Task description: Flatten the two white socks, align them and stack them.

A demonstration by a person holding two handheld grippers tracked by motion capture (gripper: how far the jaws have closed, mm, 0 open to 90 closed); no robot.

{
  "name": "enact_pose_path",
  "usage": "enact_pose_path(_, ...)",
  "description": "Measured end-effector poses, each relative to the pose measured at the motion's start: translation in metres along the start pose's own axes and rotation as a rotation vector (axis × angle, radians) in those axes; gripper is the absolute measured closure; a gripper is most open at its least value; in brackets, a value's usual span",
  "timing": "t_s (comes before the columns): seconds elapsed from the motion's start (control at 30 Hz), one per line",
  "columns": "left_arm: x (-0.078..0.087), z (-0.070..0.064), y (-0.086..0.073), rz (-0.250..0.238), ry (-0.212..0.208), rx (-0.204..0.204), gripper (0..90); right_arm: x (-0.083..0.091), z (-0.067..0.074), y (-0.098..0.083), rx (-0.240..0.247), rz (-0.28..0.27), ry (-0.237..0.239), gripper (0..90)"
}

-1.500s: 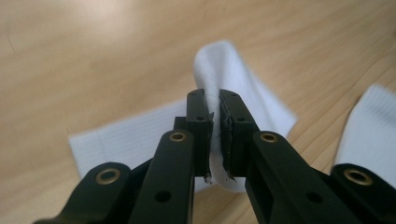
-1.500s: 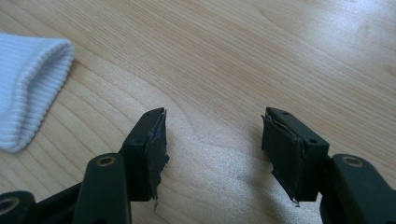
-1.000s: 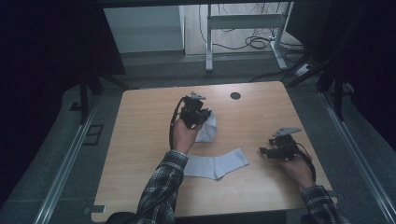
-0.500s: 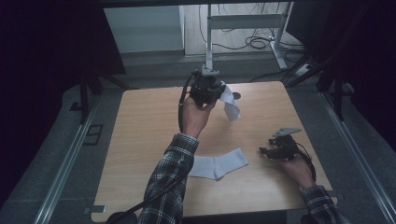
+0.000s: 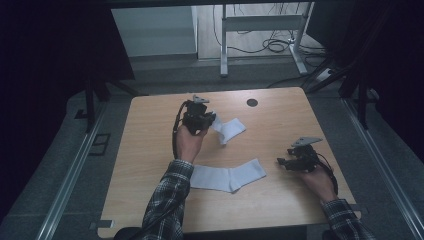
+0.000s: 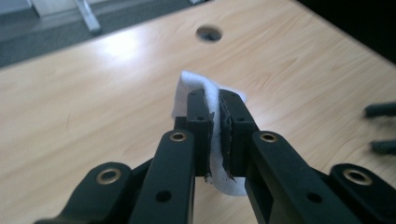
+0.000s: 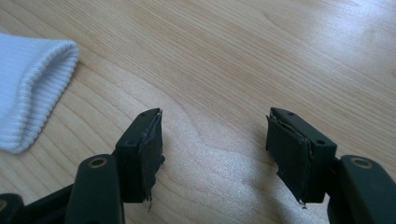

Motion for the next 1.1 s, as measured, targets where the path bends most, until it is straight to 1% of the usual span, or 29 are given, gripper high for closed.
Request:
enact_pose_path(0.03,0.001,0.007,-0.013,0.017,0.012,0.007,83.3,0.000,0.000,0.000,0.001,-0.001,0.000,35.6)
enact_pose_path(0.07,0.001,0.007,-0.013,0.017,0.012,0.007,83.2,0.000,0.000,0.000,0.000,-0.001,-0.001,35.6)
enact_pose_path(0.1,0.002,0.013,-0.025,0.033,0.022,0.014,83.1,0.000,0.000,0.000,-0.001,0.000,-0.001,35.6)
enact_pose_path(0.2,0.004,0.023,-0.046,0.065,0.039,0.022,82.7,0.000,0.000,0.000,-0.002,0.003,-0.005,35.6)
enact_pose_path(0.23,0.004,0.023,-0.046,0.065,0.039,0.022,82.6,0.000,0.000,0.000,-0.002,0.003,-0.005,35.6)
enact_pose_path(0.27,0.005,0.026,-0.054,0.079,0.048,0.021,82.5,0.000,0.000,0.000,-0.003,0.003,-0.007,35.7)
enact_pose_path(0.3,0.006,0.032,-0.068,0.104,0.063,0.022,82.4,0.000,0.000,0.000,-0.004,0.002,-0.008,35.6)
enact_pose_path(0.37,0.007,0.038,-0.082,0.122,0.073,0.027,82.3,0.000,0.000,0.000,-0.006,0.001,-0.010,35.6)
enact_pose_path(0.4,0.007,0.040,-0.088,0.128,0.076,0.032,82.2,0.000,0.001,0.000,-0.009,0.000,-0.011,35.6)
enact_pose_path(0.43,0.007,0.040,-0.088,0.128,0.076,0.032,81.9,0.000,0.001,0.000,-0.009,0.000,-0.011,35.6)
enact_pose_path(0.47,0.009,0.044,-0.100,0.142,0.077,0.041,81.8,0.000,0.001,0.000,-0.013,0.000,-0.013,35.6)
enact_pose_path(0.5,0.009,0.045,-0.106,0.147,0.081,0.041,81.6,0.000,0.001,0.000,-0.015,0.001,-0.015,35.6)
enact_pose_path(0.53,0.010,0.046,-0.111,0.153,0.083,0.039,81.5,0.000,0.001,0.000,-0.016,0.001,-0.017,35.6)
enact_pose_path(0.57,0.010,0.046,-0.111,0.153,0.083,0.039,81.5,0.000,0.001,0.000,-0.016,0.001,-0.017,35.6)
enact_pose_path(0.6,0.010,0.048,-0.121,0.159,0.091,0.035,81.2,0.000,0.001,0.000,-0.019,0.000,-0.018,35.5)
enact_pose_path(0.63,0.010,0.048,-0.121,0.159,0.091,0.035,80.9,0.000,0.001,0.000,-0.019,0.000,-0.018,35.5)
enact_pose_path(0.67,0.009,0.050,-0.131,0.166,0.107,0.024,80.2,0.000,0.001,0.000,-0.021,-0.002,-0.019,35.5)
enact_pose_path(0.7,0.009,0.050,-0.131,0.166,0.107,0.024,79.0,0.000,0.001,0.000,-0.021,-0.002,-0.019,35.5)
enact_pose_path(0.77,0.007,0.053,-0.141,0.176,0.127,0.014,77.7,0.000,0.001,0.000,-0.022,-0.003,-0.021,35.5)
enact_pose_path(0.8,0.006,0.057,-0.147,0.167,0.142,0.016,71.1,0.000,0.001,0.000,-0.024,-0.004,-0.021,35.4)
enact_pose_path(0.83,0.006,0.057,-0.147,0.167,0.142,0.016,67.0,0.000,0.001,0.000,-0.024,-0.004,-0.021,35.4)
enact_pose_path(0.87,0.007,0.059,-0.148,0.142,0.152,0.020,60.9,0.000,0.001,0.000,-0.023,-0.005,-0.022,35.4)
enact_pose_path(0.9,0.007,0.059,-0.148,0.142,0.152,0.020,57.9,0.000,0.001,0.000,-0.023,-0.005,-0.022,35.4)
enact_pose_path(0.93,0.008,0.060,-0.148,0.128,0.159,0.018,55.1,0.000,0.001,0.000,-0.024,-0.005,-0.022,35.4)
enact_pose_path(0.97,0.010,0.061,-0.147,0.118,0.164,0.018,55.1,0.000,0.001,0.000,-0.024,-0.005,-0.022,35.4)
enact_pose_path(1.0,0.010,0.062,-0.147,0.109,0.165,0.022,52.5,0.000,0.001,0.000,-0.024,-0.005,-0.022,35.4)
enact_pose_path(1.03,0.009,0.063,-0.149,0.114,0.164,0.028,49.8,0.000,0.001,0.000,-0.024,-0.004,-0.021,35.3)
enact_pose_path(1.07,0.009,0.063,-0.151,0.125,0.167,0.025,48.2,0.000,0.001,0.000,-0.025,-0.004,-0.022,35.3)
enact_pose_path(1.1,0.009,0.063,-0.151,0.125,0.167,0.025,45.6,0.000,0.001,0.000,-0.025,-0.004,-0.022,35.3)
Point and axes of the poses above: each handheld gripper's, and its own axes: x roughly backward along the jaws, y roughly out of its top, z roughly to its left, the point moved 9 cm from there along -x, roughly forward along the jaws, and after that the axes turned 12 degrees about -y, right-handed, at the moved point
